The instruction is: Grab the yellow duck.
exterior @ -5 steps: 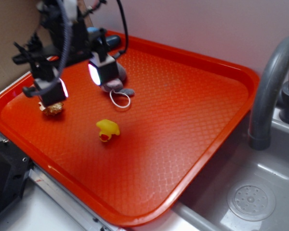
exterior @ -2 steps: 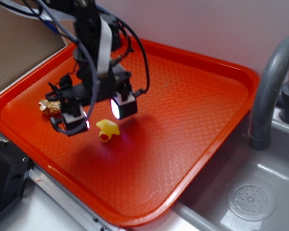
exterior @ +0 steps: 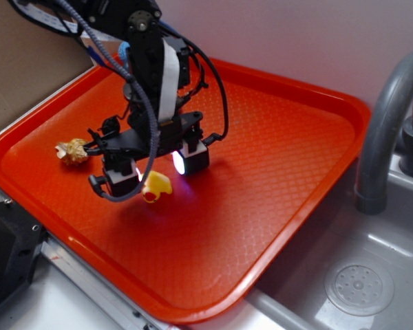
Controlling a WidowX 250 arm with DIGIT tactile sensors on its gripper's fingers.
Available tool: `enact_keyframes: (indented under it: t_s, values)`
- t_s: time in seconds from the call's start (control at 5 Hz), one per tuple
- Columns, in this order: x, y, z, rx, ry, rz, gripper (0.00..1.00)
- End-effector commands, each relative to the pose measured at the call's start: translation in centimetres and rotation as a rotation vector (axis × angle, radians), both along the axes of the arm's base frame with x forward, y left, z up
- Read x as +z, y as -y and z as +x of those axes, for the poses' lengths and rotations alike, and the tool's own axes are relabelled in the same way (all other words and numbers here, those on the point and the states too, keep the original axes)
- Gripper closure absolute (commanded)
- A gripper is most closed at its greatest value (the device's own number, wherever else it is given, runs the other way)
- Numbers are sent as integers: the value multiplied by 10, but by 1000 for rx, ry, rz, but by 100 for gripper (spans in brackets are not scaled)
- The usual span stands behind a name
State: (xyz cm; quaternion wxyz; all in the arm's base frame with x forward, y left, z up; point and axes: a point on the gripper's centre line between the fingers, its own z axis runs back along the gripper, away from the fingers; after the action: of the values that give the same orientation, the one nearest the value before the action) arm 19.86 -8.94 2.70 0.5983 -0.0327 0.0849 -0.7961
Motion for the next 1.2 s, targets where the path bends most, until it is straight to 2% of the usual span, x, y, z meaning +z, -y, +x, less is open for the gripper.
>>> enact_keyframes:
  t_s: [0.0, 0.2, 0.4, 0.6, 1.0]
  values:
    - [-1, 2, -16, -25, 12, 14, 100]
    - [-2, 2, -17, -20, 11, 15, 100]
    - [4, -1, -16, 28, 35, 25, 100]
    - [37, -18, -6, 279, 79, 57, 100]
    - [110, -41, -5, 779, 194, 235, 100]
